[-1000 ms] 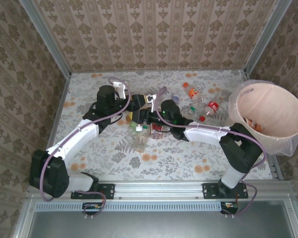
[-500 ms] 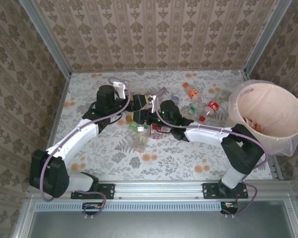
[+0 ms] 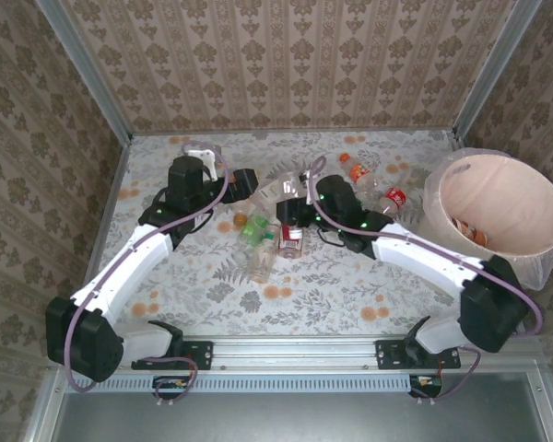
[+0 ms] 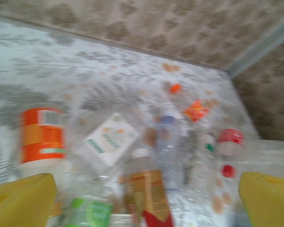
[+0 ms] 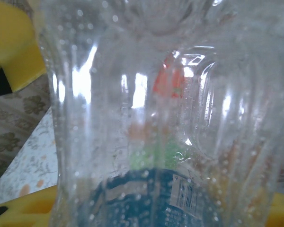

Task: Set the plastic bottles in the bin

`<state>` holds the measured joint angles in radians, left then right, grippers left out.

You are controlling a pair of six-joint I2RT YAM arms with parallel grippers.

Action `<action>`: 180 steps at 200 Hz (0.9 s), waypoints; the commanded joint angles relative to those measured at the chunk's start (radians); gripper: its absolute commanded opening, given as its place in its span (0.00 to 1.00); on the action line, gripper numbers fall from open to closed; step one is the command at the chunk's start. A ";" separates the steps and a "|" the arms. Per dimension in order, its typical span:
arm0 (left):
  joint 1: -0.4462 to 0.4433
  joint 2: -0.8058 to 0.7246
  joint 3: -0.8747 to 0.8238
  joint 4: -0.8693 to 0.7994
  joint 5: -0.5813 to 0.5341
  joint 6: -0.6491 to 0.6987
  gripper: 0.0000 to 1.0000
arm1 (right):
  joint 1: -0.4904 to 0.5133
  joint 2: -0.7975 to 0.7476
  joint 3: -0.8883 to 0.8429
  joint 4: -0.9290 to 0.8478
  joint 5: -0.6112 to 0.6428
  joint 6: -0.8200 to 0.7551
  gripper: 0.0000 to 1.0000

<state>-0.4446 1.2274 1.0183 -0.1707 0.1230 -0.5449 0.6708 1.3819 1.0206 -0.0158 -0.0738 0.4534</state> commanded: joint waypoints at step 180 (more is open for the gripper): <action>0.049 0.015 0.022 -0.139 -0.255 -0.041 1.00 | -0.750 -0.435 0.410 -0.876 0.358 -0.415 0.51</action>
<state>-0.4191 1.2308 1.0245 -0.3069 -0.1574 -0.5491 0.0185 0.9298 1.3823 -0.7685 0.2970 0.0837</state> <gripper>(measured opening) 0.999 0.587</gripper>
